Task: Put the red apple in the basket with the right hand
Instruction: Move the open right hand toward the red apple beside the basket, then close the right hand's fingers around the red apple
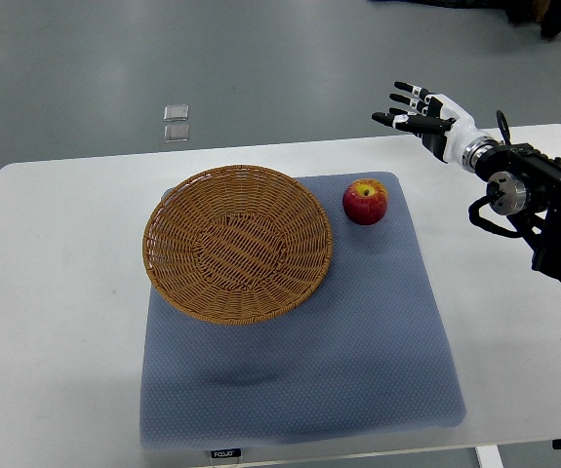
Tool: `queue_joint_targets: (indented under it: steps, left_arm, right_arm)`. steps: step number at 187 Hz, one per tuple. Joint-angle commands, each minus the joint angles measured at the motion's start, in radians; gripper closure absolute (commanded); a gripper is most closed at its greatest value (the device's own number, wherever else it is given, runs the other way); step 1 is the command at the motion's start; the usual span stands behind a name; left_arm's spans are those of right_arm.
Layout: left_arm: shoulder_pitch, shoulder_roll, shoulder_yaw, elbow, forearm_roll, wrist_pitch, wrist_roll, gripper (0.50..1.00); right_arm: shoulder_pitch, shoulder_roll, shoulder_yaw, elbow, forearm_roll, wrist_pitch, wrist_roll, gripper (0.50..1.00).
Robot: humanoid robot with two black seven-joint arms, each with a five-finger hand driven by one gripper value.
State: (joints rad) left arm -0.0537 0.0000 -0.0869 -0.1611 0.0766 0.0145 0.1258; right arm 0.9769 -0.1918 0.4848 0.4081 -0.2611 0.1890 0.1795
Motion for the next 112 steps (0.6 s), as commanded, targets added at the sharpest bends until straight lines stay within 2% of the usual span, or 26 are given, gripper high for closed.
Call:
queue_joint_targets:
  steps: [1, 10, 11, 31, 90, 112]
  left_arm:
    - [0.000, 0.000, -0.001, 0.000, 0.000, -0.001, 0.000, 0.500]
    - [0.000, 0.000, -0.001, 0.000, 0.000, -0.001, 0.000, 0.500]
    - [0.002, 0.000, -0.001, 0.000, 0.000, -0.001, 0.000, 0.500]
    - [0.000, 0.000, 0.001, 0.000, 0.000, -0.001, 0.000, 0.500]
    - [0.000, 0.000, 0.004, 0.005, 0.000, -0.001, 0.000, 0.500]
    - [0.000, 0.000, 0.004, 0.005, 0.000, -0.001, 0.000, 0.500]
  right_arm:
    - [0.000, 0.000, 0.000, 0.002, -0.093, 0.016, 0.003, 0.579]
    - [0.000, 0.000, 0.000, 0.002, -0.093, 0.017, 0.003, 0.579]
    - [0.000, 0.000, -0.002, 0.002, -0.152, 0.023, 0.009, 0.579]
    - [-0.001, -0.002, -0.002, 0.002, -0.282, 0.043, 0.017, 0.579]
    - [0.017, -0.006, -0.052, 0.024, -0.661, 0.171, 0.087, 0.581]
    - [0.029, -0.006, -0.094, 0.038, -0.714, 0.178, 0.104, 0.581]
